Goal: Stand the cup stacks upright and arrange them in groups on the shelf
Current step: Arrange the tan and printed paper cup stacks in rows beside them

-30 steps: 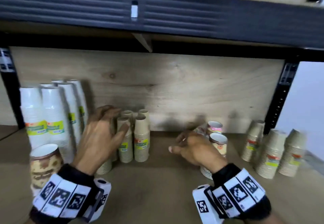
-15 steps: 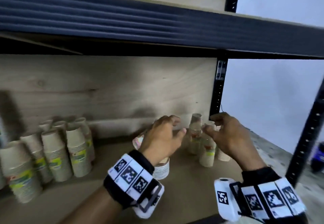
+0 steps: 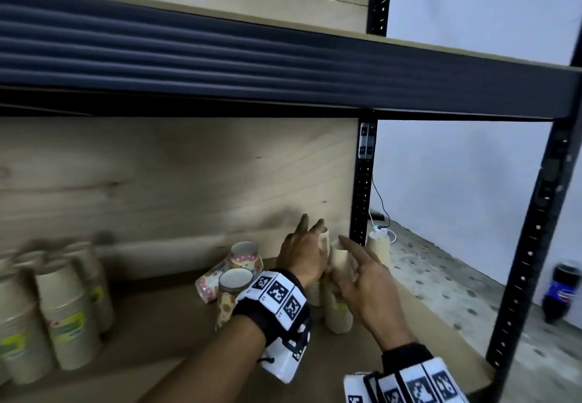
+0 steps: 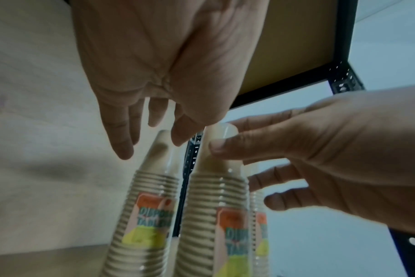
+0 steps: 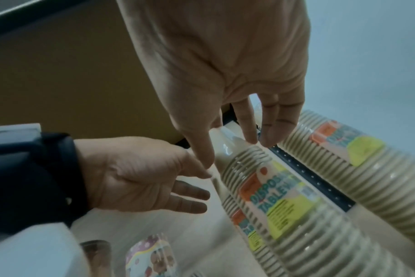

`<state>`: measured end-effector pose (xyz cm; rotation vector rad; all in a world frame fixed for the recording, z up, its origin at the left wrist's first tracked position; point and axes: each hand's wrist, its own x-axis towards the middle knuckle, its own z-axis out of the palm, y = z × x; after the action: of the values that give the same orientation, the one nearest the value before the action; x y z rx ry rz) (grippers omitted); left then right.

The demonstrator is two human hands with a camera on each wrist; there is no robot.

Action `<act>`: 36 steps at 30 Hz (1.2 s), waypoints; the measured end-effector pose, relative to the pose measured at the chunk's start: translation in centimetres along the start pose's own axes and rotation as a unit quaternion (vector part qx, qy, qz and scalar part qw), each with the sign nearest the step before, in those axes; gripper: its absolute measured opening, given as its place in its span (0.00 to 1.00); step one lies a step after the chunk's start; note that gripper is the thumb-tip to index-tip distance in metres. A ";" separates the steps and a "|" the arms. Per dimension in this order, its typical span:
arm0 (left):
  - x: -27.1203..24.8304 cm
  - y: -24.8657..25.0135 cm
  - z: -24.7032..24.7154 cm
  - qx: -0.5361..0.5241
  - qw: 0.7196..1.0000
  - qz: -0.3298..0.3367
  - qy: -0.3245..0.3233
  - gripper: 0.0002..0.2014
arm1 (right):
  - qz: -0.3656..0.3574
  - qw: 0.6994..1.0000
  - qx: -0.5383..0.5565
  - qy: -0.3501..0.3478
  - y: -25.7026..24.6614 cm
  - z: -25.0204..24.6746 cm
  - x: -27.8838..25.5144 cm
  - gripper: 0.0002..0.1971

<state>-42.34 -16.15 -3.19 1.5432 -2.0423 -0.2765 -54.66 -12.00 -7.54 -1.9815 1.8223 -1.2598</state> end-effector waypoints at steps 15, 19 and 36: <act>0.2 -0.8 1.5 -0.047 0.998 -0.024 0.018 0.20 | 0.056 0.995 0.073 -0.049 1.0 -0.6 1.5 0.22; -0.7 -0.6 1.4 -0.076 0.997 -0.014 0.031 0.19 | 0.066 0.994 0.057 -0.062 0.7 -0.8 1.5 0.26; -12.9 0.3 -9.4 -0.088 0.988 0.041 0.119 0.24 | -0.007 0.997 0.005 -0.073 -8.3 -7.2 -4.5 0.24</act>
<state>-35.08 -2.47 0.70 1.3141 -1.8385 -0.2230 -52.90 -3.15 0.16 -2.0265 1.7338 -1.0936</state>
